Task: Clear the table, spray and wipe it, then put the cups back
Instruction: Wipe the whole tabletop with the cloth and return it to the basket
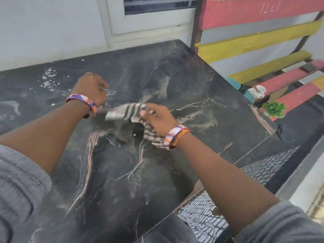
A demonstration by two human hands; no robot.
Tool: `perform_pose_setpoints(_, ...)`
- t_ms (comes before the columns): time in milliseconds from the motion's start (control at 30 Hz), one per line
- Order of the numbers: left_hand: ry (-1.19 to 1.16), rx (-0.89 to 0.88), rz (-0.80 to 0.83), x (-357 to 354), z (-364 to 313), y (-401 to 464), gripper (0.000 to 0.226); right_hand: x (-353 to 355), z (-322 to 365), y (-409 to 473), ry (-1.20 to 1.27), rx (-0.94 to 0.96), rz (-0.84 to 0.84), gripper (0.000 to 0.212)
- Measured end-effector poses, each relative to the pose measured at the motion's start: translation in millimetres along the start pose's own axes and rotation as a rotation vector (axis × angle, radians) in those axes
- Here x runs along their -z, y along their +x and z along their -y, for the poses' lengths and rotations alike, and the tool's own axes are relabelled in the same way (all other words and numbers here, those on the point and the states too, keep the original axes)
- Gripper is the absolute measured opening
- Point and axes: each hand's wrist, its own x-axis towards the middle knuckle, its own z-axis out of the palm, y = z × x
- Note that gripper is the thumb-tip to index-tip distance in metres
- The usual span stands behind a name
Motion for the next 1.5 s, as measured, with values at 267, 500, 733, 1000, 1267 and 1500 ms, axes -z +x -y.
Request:
perform_pose_setpoints(267,0.076,-0.120,0.169,-47,-50,59,0.033,146,-72,7,-0.356,-0.494,-0.846,0.046)
perform_pose_setpoints(500,0.059,-0.095,0.133,-95,-102,136,0.034,207,-126,100,-0.823,-0.639,-0.508,0.061)
perform_pose_setpoints(733,0.176,-0.078,0.069,-111,-79,205,0.038,220,-108,271,-0.891,-0.382,-0.436,0.056)
perform_pose_setpoints(1000,0.225,0.093,0.008,-97,-50,203,0.034,182,-71,379,-0.966,-0.091,-0.221,0.051)
perform_pose_setpoints(1267,0.283,0.250,-0.022,-58,-7,167,0.038,32,-12,370,-0.995,0.345,0.056,0.050)
perform_pose_setpoints(1500,0.298,0.377,-0.045,-29,19,127,0.044,-34,1,317,-0.924,0.708,0.245,0.047)
